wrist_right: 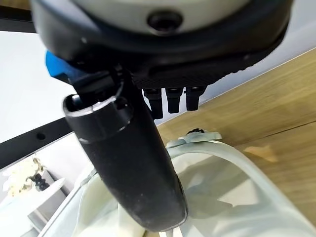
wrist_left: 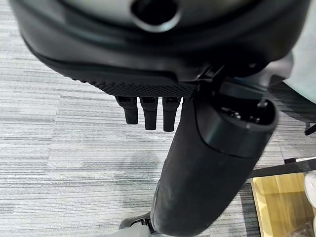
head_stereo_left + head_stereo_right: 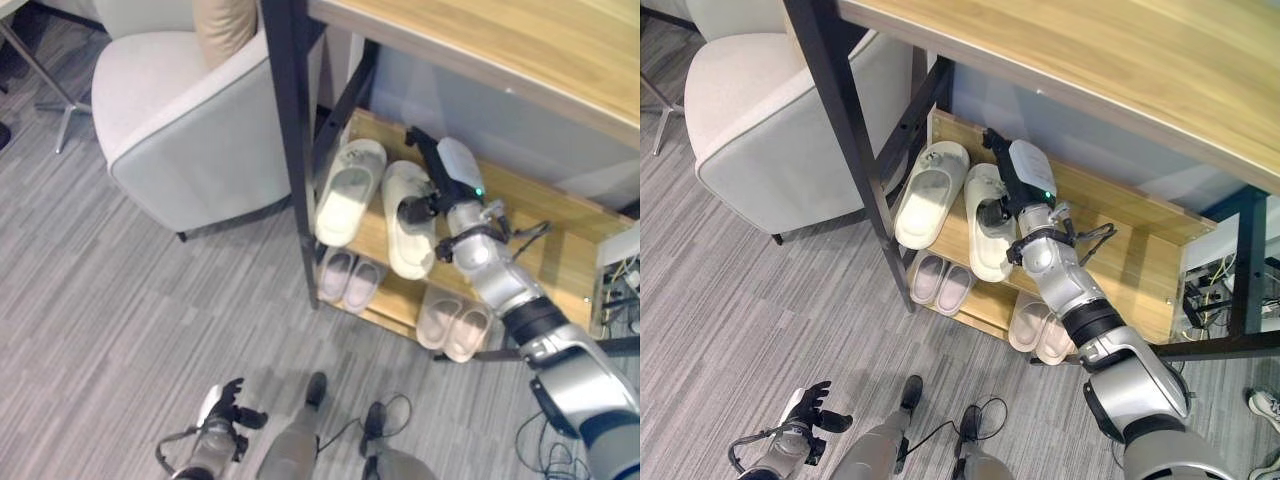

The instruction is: Arrange the slippers neatly on the shoe rack.

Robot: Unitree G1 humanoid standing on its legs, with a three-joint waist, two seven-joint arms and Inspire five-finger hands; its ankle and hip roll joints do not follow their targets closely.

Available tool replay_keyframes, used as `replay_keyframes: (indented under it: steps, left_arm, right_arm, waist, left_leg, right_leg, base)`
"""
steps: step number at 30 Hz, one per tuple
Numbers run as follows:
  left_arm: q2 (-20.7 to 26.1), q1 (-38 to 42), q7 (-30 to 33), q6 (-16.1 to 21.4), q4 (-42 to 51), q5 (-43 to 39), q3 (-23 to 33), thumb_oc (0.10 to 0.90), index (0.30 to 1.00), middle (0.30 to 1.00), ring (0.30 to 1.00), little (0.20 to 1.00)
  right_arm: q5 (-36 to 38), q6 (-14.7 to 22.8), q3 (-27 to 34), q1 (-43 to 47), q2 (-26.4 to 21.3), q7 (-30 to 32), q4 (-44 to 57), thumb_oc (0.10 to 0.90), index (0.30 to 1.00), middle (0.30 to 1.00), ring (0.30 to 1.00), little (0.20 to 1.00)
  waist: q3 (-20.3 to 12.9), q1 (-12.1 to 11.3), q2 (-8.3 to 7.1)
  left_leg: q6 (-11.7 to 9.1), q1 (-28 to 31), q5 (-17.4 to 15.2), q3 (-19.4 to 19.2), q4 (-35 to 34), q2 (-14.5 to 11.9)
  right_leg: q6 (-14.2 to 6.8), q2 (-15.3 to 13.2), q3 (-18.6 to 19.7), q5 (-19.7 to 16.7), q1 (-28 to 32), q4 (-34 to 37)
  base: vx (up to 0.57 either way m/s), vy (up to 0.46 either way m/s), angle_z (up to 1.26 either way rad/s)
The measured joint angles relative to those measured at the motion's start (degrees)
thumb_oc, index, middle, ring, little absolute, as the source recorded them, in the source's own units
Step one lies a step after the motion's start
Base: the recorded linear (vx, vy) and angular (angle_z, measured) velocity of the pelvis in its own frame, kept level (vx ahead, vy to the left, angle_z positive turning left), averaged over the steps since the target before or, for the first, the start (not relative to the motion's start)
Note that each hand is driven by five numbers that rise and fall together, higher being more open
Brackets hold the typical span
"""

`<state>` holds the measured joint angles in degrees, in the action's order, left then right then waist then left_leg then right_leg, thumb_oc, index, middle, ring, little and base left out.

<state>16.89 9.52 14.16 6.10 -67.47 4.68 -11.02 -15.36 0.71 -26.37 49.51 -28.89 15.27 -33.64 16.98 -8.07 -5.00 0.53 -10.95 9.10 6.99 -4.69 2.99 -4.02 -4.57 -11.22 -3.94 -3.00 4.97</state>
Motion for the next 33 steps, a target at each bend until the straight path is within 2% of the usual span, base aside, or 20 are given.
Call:
replay_keyframes:
  steps: [4, 6, 10, 22, 25, 28, 33]
  left_arm:
    - [0.17, -1.60, -1.15, -1.00, -0.20, 0.01, 0.09, 0.800, 0.900, 0.900, 0.900, 0.900]
    - [0.16, -1.94, -1.68, -1.21, -1.89, 0.01, 0.04, 0.800, 0.900, 0.900, 0.900, 0.900]
    - [0.21, -2.08, -3.61, -1.43, -2.94, 0.02, 0.11, 0.800, 0.900, 0.900, 0.900, 0.900]
    - [0.21, -4.53, -3.69, -2.05, -2.77, 0.11, 0.42, 0.800, 0.900, 0.900, 0.900, 0.900]
    - [0.13, -4.56, -3.71, -2.05, -2.70, 0.17, 1.43, 0.800, 0.900, 0.900, 0.900, 0.900]
    - [0.00, -5.34, -3.73, -2.10, -2.30, 0.20, 2.24, 0.800, 0.900, 0.900, 0.900, 0.900]
    - [-0.40, -6.25, -3.90, -2.16, -2.22, 0.24, 2.25, 0.800, 0.900, 0.900, 0.900, 0.900]
  right_arm:
    - [0.22, -0.11, -1.22, -0.13, -0.01, -1.75, 0.00, 0.800, 0.900, 0.900, 0.900, 0.900]
    - [0.37, -0.24, -2.72, -0.17, -0.01, -3.59, -0.01, 0.800, 0.900, 0.900, 0.900, 0.900]
    - [0.97, -0.35, -4.44, -0.07, 0.07, -7.05, -0.05, 0.800, 0.900, 0.900, 0.900, 0.900]
    - [0.74, -0.68, -3.77, -4.10, 0.89, -7.36, 0.25, 0.800, 0.900, 0.900, 0.900, 0.900]
    - [-0.17, -1.22, -2.99, -7.11, 0.87, -7.30, 3.84, 0.800, 0.900, 0.900, 0.900, 0.900]
    - [-0.23, -1.04, 0.58, -12.86, 1.26, -6.98, 9.36, 0.800, 0.900, 0.900, 0.900, 0.900]
    - [1.13, 0.27, 4.20, -18.39, 2.25, -6.00, 12.25, 0.800, 0.900, 0.900, 0.900, 0.900]
  waist:
    - [-1.27, 0.11, -1.74]
    - [-2.32, 0.09, -3.33]
    - [-3.48, -0.04, -4.80]
    - [-5.08, 0.20, -4.31]
    - [-5.34, 0.44, -3.83]
    - [-5.54, 0.74, -3.51]
    - [-6.58, 2.05, -2.77]
  left_leg:
    - [0.04, 0.02, -0.04, -0.37, 0.01, -0.22]
    - [-0.04, -0.02, -0.15, -0.47, 0.01, -0.27]
    - [-0.05, 0.06, -0.15, -0.49, 0.02, -0.26]
    - [0.26, 0.90, -0.37, -0.60, 0.00, -0.11]
    - [0.35, 1.21, -0.43, -0.96, 0.00, -0.12]
    - [0.51, 2.31, -0.72, -1.15, -0.03, -0.09]
    - [1.16, 3.30, -1.43, -1.94, -0.06, -0.02]
  right_leg:
    - [0.10, 0.20, 0.54, -0.08, -0.18, 0.00]
    - [0.12, 0.23, 0.77, -0.06, -0.30, 0.00]
    - [0.11, 0.19, 0.89, -0.07, -0.22, 0.00]
    - [0.08, -0.03, 1.22, -0.23, 0.42, -0.01]
    - [0.07, -0.09, 1.43, -0.23, 0.59, -0.01]
    - [0.05, -0.17, 1.57, -0.19, 1.69, 0.00]
    - [-0.02, -0.38, 2.54, -0.12, 2.30, 0.01]
  base:
    - [-0.01, -0.023, -0.06]
    - [0.00, -0.012, -0.02]
    - [0.00, 0.000, 0.00]
    - [0.00, 0.001, -0.01]
    - [0.03, 0.011, -0.05]
    - [0.03, 0.007, -0.03]
    - [0.03, 0.006, -0.08]
